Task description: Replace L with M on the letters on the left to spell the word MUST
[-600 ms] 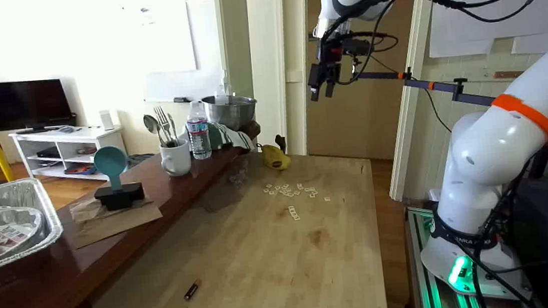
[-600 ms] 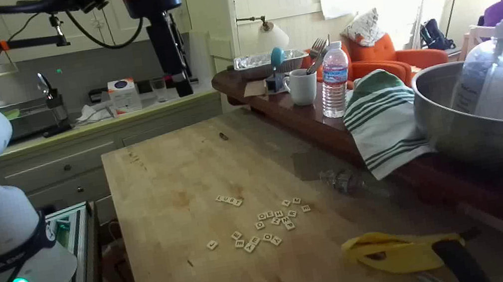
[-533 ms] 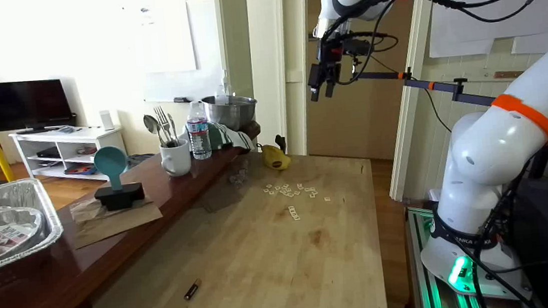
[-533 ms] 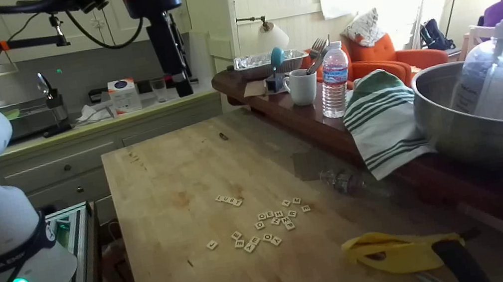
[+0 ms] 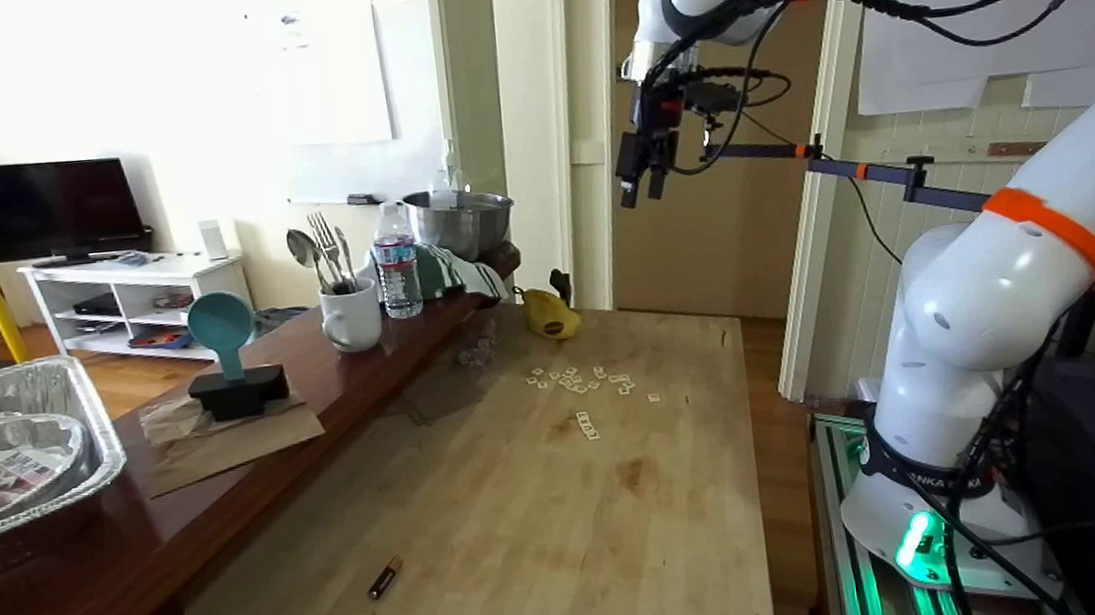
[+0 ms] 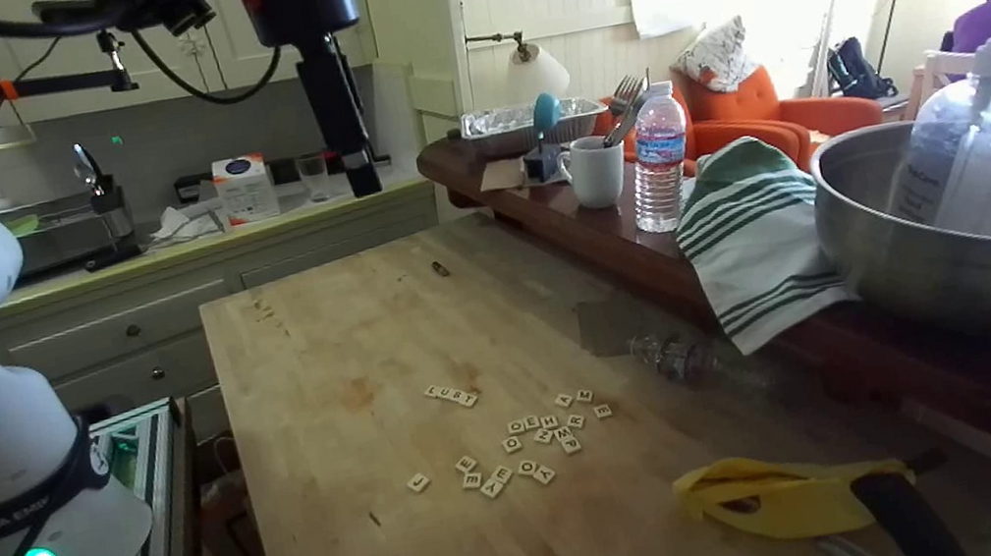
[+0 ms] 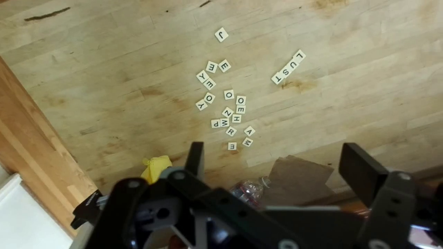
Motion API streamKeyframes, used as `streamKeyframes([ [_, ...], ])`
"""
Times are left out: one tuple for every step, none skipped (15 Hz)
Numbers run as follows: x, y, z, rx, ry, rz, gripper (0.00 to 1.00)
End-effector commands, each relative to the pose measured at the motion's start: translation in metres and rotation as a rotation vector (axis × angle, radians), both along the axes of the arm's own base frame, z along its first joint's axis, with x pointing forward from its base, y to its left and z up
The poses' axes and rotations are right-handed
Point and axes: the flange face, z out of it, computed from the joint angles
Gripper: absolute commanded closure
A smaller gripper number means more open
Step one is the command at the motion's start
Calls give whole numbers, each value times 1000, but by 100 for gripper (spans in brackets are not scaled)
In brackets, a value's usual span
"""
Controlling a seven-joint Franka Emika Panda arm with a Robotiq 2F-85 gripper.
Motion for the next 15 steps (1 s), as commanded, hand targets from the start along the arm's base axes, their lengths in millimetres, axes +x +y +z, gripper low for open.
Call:
streamKeyframes([
  [2,44,-46,20,52,192,0],
  [1,57,-61,21,64,249,0],
  [0,70,-75,20,73,305,0],
  [0,81,-88,19,75,362,0],
  [-1,91,-101,15,76,419,0],
  [0,98,-113,7,72,474,0],
  [0,103,-122,3,71,530,0],
  [1,107,-134,9,70,584,0],
  [3,109,-142,12,91,640,0],
  [2,106,-126,-9,91,550,0],
  [1,108,-133,-6,98,588,0],
  [1,109,-138,-4,103,607,0],
  [1,109,-139,-3,107,617,0],
  [1,109,-140,-3,108,622,0],
  [1,109,-140,-3,108,624,0],
])
